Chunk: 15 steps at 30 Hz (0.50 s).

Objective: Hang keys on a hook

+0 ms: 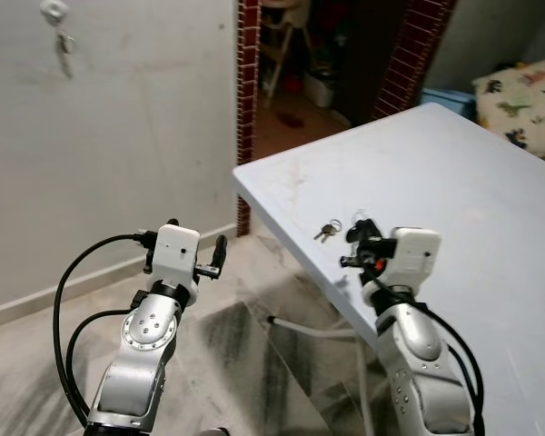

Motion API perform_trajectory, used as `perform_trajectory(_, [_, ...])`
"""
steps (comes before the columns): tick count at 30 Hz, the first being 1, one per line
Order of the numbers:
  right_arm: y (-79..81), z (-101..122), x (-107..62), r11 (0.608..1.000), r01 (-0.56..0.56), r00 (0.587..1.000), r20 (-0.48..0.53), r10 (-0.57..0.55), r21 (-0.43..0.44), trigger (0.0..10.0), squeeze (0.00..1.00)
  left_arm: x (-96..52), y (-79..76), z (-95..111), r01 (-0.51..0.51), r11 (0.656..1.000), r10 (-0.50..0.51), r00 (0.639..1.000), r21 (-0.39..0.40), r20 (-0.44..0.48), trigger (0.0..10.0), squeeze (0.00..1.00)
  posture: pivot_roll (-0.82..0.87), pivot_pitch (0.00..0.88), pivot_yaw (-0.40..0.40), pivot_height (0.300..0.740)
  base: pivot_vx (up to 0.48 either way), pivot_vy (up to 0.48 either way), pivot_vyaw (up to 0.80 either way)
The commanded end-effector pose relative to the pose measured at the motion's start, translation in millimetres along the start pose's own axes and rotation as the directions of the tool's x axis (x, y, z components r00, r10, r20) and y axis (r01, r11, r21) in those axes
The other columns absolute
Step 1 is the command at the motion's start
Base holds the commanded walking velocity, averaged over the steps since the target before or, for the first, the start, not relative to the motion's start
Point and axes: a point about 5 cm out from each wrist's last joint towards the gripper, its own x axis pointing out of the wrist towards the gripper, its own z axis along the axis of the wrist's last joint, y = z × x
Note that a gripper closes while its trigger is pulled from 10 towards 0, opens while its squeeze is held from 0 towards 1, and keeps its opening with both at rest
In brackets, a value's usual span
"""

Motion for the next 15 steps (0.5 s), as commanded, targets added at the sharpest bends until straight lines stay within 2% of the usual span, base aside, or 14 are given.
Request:
perform_trajectory(1, [2.5, 4.9, -0.8, 1.0, 0.005, 1.0, 0.015, -0.005, 0.007, 10.0, 0.0, 1.6, 2.8, -0.1, -0.001, 1.0, 0.001, 1.0, 0.004, -0.013, 10.0, 0.0, 0.12, 0.0, -0.034, 0.74, 0.0, 0.0, 0.8])
perform_trajectory(8, [-1.6, 5.6, 1.3, 1.0, 0.028, 1.0, 0.01, -0.028, 0.014, 10.0, 0.0, 2.2, 3.1, -3.2, 0.012, 1.0, -0.012, 0.999, -0.009, -0.049, 10.0, 0.0, 0.12, 0.0, -0.029, 0.74, 0.0, 0.0, 0.79])
perform_trajectory(10, [-1.9, 6.1, 1.8, 0.999, 0.028, 1.0, 0.012, -0.029, 0.016, 10.0, 0.0, 2.7, 2.3, -3.6, 0.02, 1.0, -0.021, 0.998, -0.017, -0.055, 10.0, 0.0, 0.12, 0.0, -0.029, 0.74, 0.0, 0.0, 0.42])
perform_trajectory(15, [-2.4, 7.5, 3.1, 0.999, 0.028, 0.999, 0.016, -0.028, 0.019, 10.0, 0.0, 4.0, 2.0, -4.4, 0.029, 0.999, -0.032, 0.997, -0.041, -0.074, 10.0, 0.0, 0.12, 0.0, -0.029, 0.74, 0.0, 0.0, 0.0])
